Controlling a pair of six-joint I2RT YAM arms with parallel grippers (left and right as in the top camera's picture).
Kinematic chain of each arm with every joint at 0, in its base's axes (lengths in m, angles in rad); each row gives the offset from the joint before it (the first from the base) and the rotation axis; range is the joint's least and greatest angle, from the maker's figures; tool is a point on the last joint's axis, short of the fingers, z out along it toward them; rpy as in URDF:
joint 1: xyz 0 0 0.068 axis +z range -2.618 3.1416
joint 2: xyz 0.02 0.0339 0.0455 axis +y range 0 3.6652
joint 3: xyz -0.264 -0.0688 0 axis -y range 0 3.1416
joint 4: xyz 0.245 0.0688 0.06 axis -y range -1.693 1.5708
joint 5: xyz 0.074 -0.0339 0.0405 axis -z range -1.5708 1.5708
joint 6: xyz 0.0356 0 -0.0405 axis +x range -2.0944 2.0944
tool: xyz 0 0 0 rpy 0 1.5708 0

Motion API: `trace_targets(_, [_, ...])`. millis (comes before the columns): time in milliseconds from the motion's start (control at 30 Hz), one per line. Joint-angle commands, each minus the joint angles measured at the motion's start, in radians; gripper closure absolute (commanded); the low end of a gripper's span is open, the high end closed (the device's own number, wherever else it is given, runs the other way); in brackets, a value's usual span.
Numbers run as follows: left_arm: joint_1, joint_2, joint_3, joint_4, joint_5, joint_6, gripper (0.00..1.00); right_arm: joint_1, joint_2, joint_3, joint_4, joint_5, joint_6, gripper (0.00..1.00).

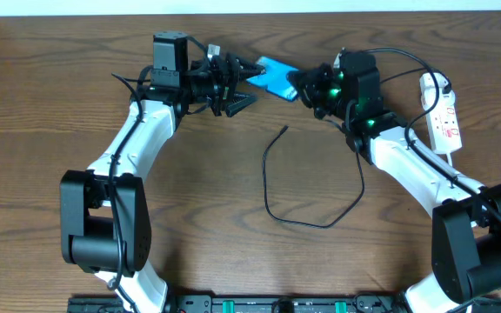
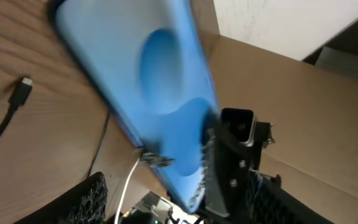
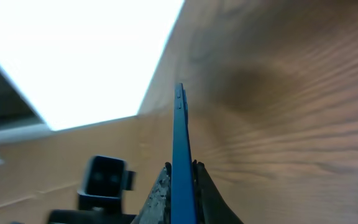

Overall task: Plug charger to phone and switch on socket
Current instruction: 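Hold the phone with both grippers and rotate it on its side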

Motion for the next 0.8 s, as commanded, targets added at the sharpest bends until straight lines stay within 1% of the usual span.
trace_targets(0, [-0.002, -0.016, 0.010, 0.004, 0.036, -0.023, 0.30, 0.005, -0.042, 0.018, 0.043, 0.006, 0.101, 0.99])
trace_targets(267, [-0.002, -0.016, 0.010, 0.016, 0.035, -0.053, 0.30, 0.008, -0.042, 0.018, 0.084, -0.015, 0.206, 0.99])
trace_targets(367, [-0.002, -0.016, 0.010, 0.042, 0.036, -0.058, 0.30, 0.021, -0.042, 0.018, 0.087, -0.017, 0.244, 0.99])
trace_targets(567, [-0.002, -0.016, 0.010, 0.080, 0.035, -0.077, 0.30, 0.041, -0.042, 0.018, 0.091, -0.002, 0.295, 0.99])
trace_targets(600, [-0.003, -0.016, 0.010, 0.082, 0.035, -0.077, 0.30, 0.045, -0.042, 0.018, 0.100, 0.006, 0.325, 0.99])
trace_targets(767, [-0.003, -0.016, 0.010, 0.082, 0.011, -0.082, 0.31, 0.072, -0.042, 0.018, 0.121, 0.031, 0.365, 0.99])
